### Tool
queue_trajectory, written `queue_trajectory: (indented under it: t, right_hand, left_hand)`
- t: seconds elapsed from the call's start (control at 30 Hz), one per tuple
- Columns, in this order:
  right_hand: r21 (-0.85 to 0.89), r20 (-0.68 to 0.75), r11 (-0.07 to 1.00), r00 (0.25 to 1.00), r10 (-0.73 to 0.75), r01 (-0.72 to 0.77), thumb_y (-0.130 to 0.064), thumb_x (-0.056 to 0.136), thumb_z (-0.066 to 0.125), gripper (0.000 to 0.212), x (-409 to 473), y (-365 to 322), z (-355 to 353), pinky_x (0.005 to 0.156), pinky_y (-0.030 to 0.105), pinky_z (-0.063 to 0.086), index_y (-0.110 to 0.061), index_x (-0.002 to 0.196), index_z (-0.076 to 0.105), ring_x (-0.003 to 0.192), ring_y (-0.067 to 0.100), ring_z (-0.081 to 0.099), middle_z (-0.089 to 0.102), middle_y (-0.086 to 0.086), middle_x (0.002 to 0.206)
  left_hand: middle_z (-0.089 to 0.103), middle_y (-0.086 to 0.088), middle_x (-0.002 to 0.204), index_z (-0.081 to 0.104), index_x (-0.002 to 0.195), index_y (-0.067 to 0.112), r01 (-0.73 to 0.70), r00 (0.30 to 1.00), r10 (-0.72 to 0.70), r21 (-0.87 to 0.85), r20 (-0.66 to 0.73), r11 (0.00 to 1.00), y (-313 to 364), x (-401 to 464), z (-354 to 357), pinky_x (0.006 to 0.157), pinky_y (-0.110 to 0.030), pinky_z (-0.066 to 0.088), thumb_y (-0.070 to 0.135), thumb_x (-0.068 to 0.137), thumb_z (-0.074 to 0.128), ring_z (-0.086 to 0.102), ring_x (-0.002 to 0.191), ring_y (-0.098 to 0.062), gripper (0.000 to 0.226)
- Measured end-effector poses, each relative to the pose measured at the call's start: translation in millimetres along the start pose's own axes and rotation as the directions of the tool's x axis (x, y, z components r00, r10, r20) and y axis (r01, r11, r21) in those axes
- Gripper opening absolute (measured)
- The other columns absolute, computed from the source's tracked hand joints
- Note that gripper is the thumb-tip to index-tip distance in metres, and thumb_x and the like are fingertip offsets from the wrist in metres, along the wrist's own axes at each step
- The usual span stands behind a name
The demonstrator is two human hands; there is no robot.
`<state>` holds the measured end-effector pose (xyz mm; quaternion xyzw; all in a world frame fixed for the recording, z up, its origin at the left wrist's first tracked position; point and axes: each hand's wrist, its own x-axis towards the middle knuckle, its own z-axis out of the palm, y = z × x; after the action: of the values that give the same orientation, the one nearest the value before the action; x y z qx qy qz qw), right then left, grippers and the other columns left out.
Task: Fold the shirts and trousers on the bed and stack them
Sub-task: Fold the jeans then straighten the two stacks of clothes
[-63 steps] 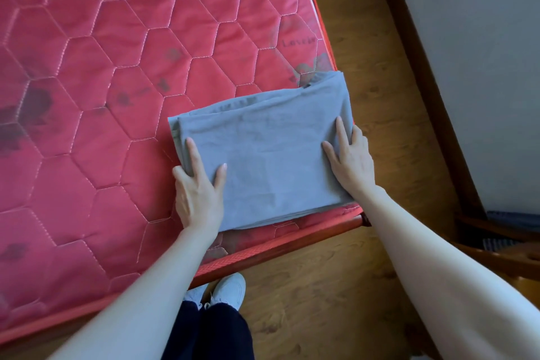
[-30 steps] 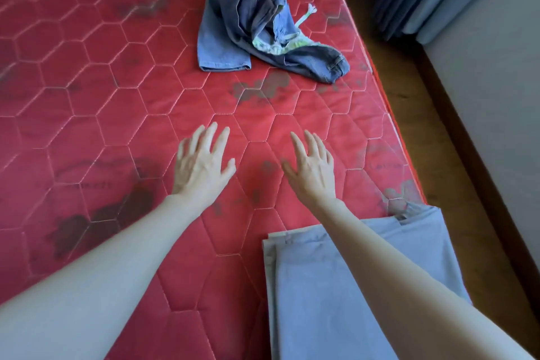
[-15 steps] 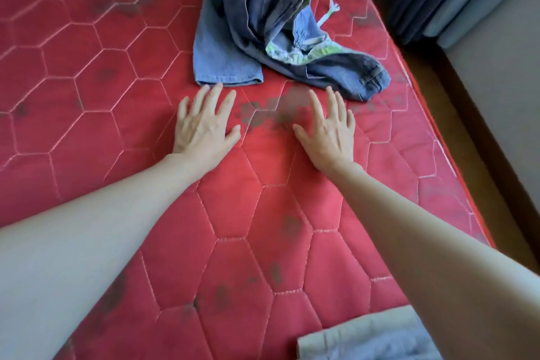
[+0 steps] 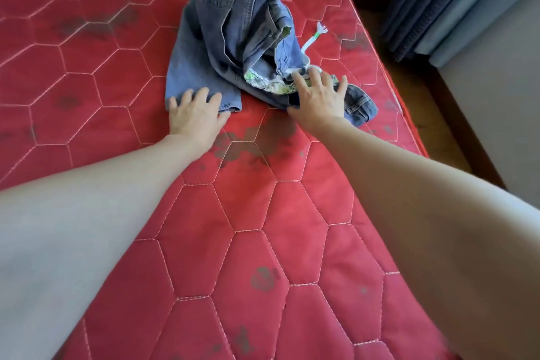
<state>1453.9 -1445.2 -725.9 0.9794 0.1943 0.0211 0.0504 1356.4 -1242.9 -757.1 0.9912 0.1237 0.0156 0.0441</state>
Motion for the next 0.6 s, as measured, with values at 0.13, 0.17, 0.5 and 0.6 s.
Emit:
queue_trajectory:
  t: [0.13, 0.17, 0.5, 0.6]
  right_hand:
    - [-0.025, -0.047, 1.0, 0.999, -0.016, 0.015, -0.035, 0.091, 0.055, 0.048, -5, -6, 14, 0.1, 0.047, 0.031, -0.022, 0.136, 0.044, 0.121, 0.033, 0.045, 0.046, 0.008, 0.135]
    - [-0.021, -0.064, 1.0, 0.998, -0.022, 0.02, -0.032, 0.092, 0.055, 0.044, -8, -7, 16, 0.098, 0.046, 0.033, -0.022, 0.134, 0.046, 0.119, 0.033, 0.045, 0.047, 0.007, 0.132]
    - [0.112, -0.002, 0.992, 0.998, -0.062, 0.062, -0.027, 0.092, 0.054, 0.035, -74, -15, -5, 0.089, 0.043, 0.041, -0.022, 0.126, 0.052, 0.112, 0.032, 0.048, 0.052, 0.005, 0.125]
    - [0.152, 0.019, 0.985, 0.996, -0.088, 0.084, -0.029, 0.092, 0.055, 0.034, -119, -25, -11, 0.085, 0.04, 0.042, -0.024, 0.126, 0.053, 0.111, 0.031, 0.048, 0.052, 0.003, 0.125]
  left_hand:
    - [0.058, -0.016, 0.11, 0.059, 0.115, 0.006, -0.047, 0.988, 0.056, 0.066, -0.141, 0.997, -3, -2, 8, 0.082, -0.046, 0.043, 0.015, 0.098, 0.046, 0.056, 0.102, -0.036, 0.023]
    - [0.06, -0.015, 0.099, 0.062, 0.105, 0.005, -0.07, 0.98, 0.09, 0.12, -0.178, 0.99, -5, -4, 7, 0.072, -0.042, 0.047, 0.008, 0.094, 0.049, 0.059, 0.091, -0.035, 0.017]
    - [0.056, -0.005, 0.062, 0.067, 0.074, 0.01, -0.185, 0.916, 0.233, 0.171, -0.326, 0.968, -25, -76, -12, 0.041, -0.023, 0.029, 0.002, 0.08, 0.071, 0.055, 0.055, -0.024, 0.011]
    - [0.054, -0.007, 0.062, 0.068, 0.075, 0.009, -0.226, 0.905, 0.254, 0.118, -0.342, 0.967, -41, -124, -18, 0.037, -0.026, 0.037, 0.005, 0.084, 0.071, 0.054, 0.053, -0.025, 0.01]
